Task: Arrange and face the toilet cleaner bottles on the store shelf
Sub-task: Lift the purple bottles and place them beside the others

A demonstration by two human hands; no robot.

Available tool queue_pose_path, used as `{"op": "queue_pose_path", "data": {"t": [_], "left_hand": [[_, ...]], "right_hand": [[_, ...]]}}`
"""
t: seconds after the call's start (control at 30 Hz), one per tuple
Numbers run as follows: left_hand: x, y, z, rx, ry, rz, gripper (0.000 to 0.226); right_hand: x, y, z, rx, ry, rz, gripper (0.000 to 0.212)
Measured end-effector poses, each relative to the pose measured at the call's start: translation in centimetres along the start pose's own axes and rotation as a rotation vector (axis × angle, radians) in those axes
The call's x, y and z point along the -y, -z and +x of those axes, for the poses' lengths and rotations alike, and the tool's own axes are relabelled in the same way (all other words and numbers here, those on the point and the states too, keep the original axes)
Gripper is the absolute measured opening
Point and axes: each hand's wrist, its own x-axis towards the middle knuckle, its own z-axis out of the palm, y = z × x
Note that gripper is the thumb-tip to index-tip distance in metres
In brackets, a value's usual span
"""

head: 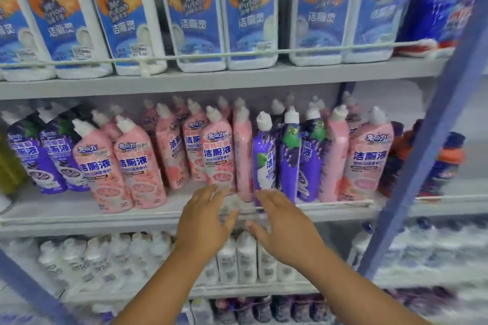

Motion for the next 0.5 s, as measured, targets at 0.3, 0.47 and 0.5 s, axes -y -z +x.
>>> {"op": "queue_pose_path", "data": {"t": [0.3,0.47,0.5], "left_hand": [[-6.3,-3.1,4.4,0.001,0.086,-0.182,0.055],[-8.7,-4.1,5.2,-0.081,0.257,-0.372,0.055],[-9.1,-4.2,5.1,-0.107,0.286,-0.402,0.056]], "right_hand": [[-3.8,1.7,1.0,-0.322,-0.187,0.164,0.060],[-4.5,1.6,3.2,-0.370,-0.340,0.330,0.061],[-4.4,1.6,3.6,-0.356,-0.371,0.305,0.062]]}}
